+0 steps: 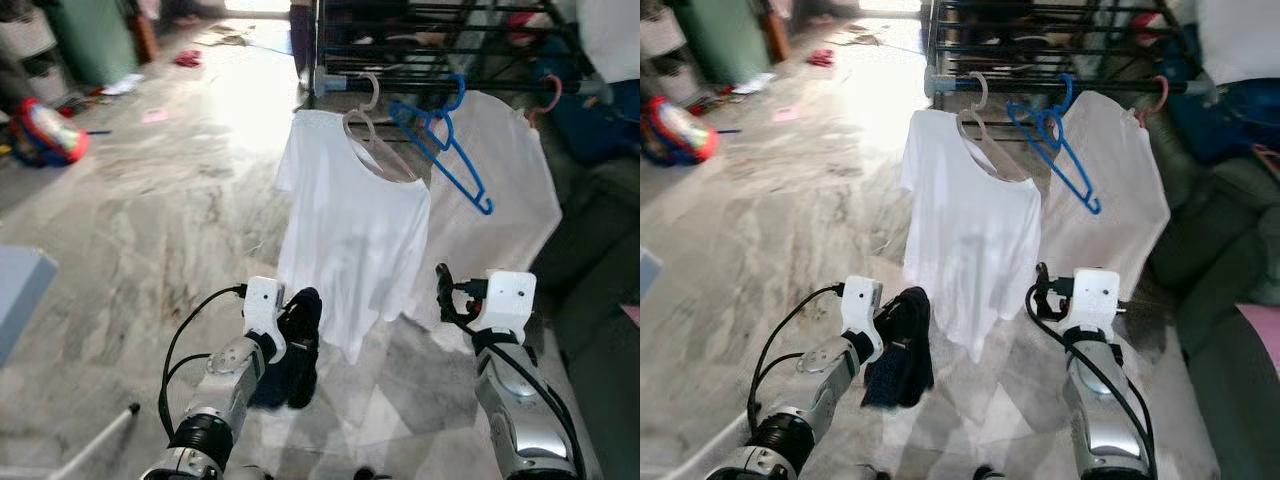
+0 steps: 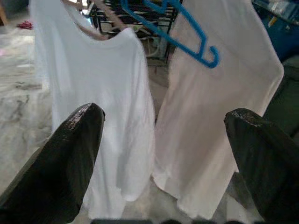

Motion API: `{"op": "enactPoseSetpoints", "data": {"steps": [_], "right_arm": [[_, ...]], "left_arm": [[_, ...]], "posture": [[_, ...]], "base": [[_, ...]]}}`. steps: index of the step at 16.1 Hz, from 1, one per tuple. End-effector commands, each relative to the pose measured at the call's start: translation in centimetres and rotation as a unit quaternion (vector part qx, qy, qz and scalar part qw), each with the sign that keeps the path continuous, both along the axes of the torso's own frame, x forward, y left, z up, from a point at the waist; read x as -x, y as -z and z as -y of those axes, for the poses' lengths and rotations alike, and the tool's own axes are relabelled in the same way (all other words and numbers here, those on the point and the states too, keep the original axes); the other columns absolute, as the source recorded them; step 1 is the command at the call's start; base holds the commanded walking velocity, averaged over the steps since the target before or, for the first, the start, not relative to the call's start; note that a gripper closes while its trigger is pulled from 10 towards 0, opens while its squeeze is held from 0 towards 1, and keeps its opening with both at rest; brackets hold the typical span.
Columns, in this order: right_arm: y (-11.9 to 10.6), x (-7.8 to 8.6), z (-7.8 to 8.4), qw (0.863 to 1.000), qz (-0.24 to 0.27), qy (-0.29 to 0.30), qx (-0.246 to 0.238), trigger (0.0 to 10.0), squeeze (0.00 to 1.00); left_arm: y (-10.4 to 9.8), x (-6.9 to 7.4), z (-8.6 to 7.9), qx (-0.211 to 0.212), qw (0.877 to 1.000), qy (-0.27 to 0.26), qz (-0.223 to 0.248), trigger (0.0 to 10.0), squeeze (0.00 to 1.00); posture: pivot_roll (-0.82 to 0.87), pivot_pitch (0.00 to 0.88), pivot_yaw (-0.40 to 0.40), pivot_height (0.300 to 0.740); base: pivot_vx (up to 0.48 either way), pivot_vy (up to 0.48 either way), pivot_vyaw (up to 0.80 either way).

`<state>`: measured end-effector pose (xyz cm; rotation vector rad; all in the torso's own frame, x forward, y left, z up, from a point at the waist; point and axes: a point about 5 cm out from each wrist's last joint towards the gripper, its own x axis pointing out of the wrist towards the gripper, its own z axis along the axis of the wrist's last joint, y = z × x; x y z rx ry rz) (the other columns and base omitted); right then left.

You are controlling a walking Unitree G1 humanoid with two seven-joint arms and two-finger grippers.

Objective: Hang hanger

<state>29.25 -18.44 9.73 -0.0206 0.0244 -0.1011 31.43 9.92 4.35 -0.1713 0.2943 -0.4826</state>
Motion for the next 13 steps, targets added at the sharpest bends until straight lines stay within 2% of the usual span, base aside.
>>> {"op": "enactPoseSetpoints", "data": {"steps": [1, 4, 13], "right_arm": [[0.56, 0.29, 0.35, 1.000, -0.011, 0.009, 0.000, 10.0, 0.00], [0.56, 0.28, 0.32, 1.000, -0.011, 0.009, 0.000, 10.0, 0.00], [0.49, 0.23, 0.18, 1.000, -0.009, 0.008, 0.001, 10.0, 0.00]], "left_arm": [[-0.22, -0.13, 0.14, 0.000, 1.000, 0.007, 0.006, 10.0, 0.00], [-0.14, -0.05, 0.20, -0.002, 1.000, 0.009, 0.007, 10.0, 0.00], [-0.47, 0.07, 0.50, 0.011, 1.000, -0.001, 0.026, 10.0, 0.00]], "posture": [[0.00, 0.150, -0.004, 0.740], [0.00, 0.151, -0.007, 0.740], [0.00, 0.158, -0.008, 0.740]], "base": [[0.000, 0.401, -0.59], [0.000, 0.454, -0.38], [0.000, 0.000, 0.00]]}}
